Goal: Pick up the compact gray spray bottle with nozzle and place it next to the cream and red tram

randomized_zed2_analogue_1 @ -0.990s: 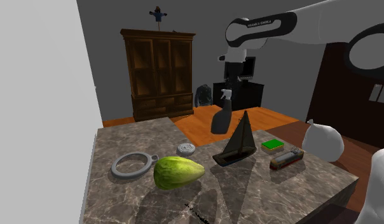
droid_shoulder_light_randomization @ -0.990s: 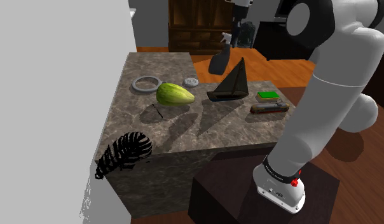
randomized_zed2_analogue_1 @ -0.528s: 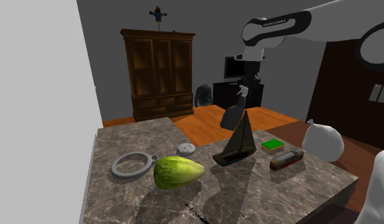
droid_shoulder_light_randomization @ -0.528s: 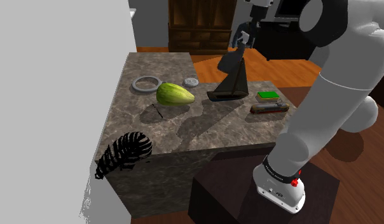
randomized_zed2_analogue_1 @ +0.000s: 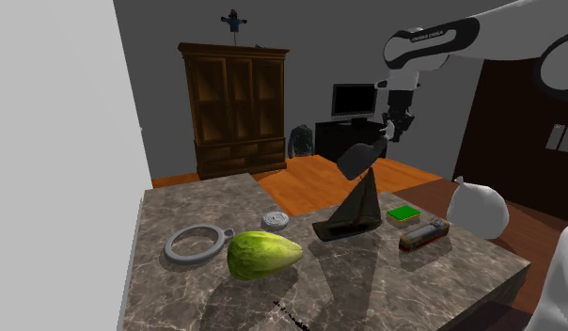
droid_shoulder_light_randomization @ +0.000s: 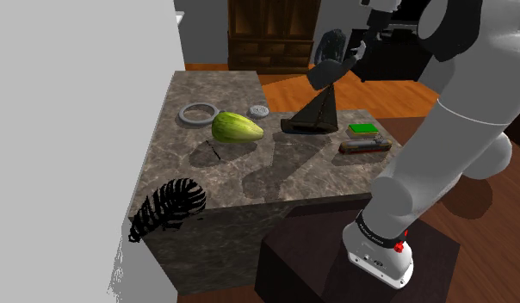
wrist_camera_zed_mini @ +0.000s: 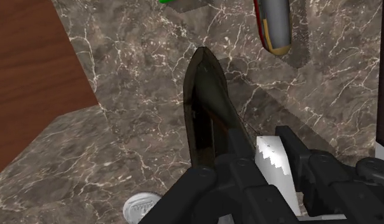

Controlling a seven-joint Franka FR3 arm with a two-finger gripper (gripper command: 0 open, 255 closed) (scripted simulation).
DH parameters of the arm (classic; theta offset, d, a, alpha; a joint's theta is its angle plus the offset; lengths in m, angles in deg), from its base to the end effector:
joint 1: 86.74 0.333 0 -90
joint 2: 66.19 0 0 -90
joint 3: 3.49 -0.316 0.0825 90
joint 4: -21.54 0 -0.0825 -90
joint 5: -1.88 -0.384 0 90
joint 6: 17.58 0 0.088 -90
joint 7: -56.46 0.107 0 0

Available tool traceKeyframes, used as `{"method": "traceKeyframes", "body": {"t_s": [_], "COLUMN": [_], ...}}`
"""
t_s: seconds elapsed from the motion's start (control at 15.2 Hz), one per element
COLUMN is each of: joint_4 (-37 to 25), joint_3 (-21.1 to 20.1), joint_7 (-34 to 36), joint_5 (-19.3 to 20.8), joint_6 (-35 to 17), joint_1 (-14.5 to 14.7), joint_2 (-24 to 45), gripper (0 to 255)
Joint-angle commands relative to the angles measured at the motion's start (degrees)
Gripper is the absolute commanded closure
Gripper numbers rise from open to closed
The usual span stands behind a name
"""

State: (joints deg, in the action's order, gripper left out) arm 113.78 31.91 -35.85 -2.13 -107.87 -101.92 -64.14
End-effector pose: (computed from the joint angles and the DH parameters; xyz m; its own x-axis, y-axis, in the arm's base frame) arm 0.3666 -0.4255 0.5903 0.7483 0.6614 0.0516 0.6634 -0.7458 -0.0611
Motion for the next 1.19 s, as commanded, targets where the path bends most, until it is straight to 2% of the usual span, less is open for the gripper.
{"method": "traceKeyframes", "body": {"t_s": [0.0, 0.66, 1.12], "joint_4": [0.2, -5.5, -14.7], "joint_3": [1.3, 8.0, 11.1], "joint_7": [-2.8, -18.4, -30.2], "joint_5": [0.1, -3.1, -8.9], "joint_6": [-0.2, 1.9, 5.3], "joint_1": [-1.4, -10.5, -20.7], "joint_2": [0.1, 6.1, 15.1], "gripper": [255, 255, 255]}}
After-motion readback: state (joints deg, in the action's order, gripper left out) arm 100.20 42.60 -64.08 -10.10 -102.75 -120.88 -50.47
